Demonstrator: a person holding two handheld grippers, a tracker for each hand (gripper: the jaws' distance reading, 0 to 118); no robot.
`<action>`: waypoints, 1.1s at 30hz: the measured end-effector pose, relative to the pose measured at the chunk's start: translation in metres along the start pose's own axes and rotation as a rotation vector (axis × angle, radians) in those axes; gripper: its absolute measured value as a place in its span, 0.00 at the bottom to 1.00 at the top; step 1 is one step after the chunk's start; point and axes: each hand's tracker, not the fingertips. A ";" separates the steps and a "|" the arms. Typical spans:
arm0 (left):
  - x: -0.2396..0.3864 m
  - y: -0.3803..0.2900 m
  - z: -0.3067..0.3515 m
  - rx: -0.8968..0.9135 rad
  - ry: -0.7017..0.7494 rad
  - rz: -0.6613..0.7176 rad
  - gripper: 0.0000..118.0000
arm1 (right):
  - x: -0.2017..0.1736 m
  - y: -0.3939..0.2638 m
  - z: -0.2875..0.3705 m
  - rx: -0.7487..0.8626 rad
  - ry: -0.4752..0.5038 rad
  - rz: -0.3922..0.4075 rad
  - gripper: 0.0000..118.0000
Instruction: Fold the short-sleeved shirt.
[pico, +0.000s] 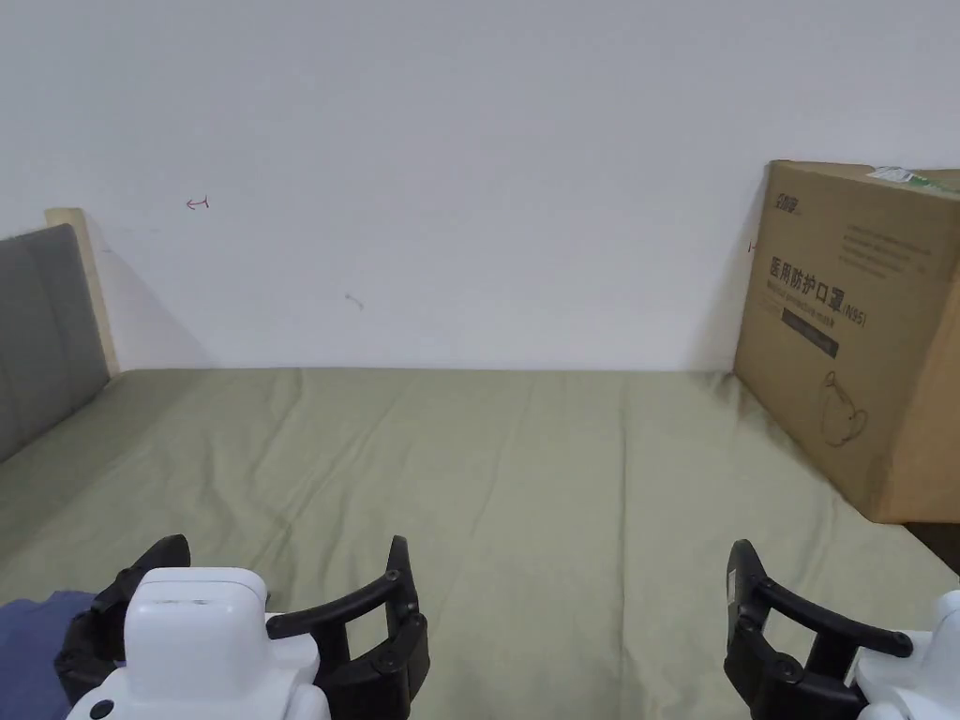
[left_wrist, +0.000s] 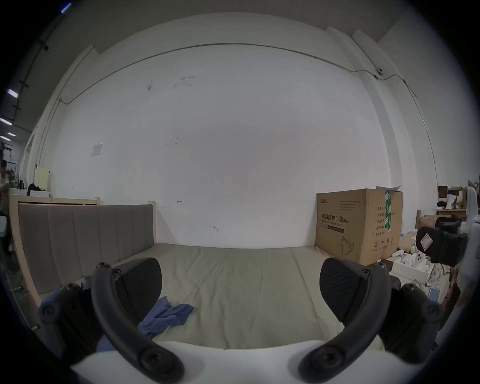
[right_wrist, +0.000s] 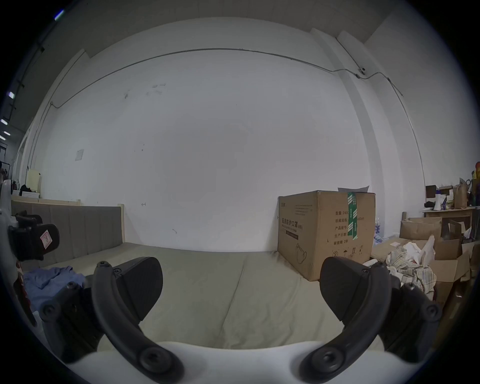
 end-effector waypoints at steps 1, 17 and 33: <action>0.000 0.000 0.001 0.007 0.002 0.000 1.00 | 0.000 -0.001 0.000 -0.004 0.001 0.002 1.00; 0.008 0.005 0.006 0.059 -0.001 -0.022 1.00 | 0.007 -0.004 0.005 -0.041 -0.007 -0.054 1.00; 0.006 0.002 0.002 0.027 -0.009 -0.022 1.00 | 0.007 -0.006 0.006 -0.052 -0.008 -0.025 1.00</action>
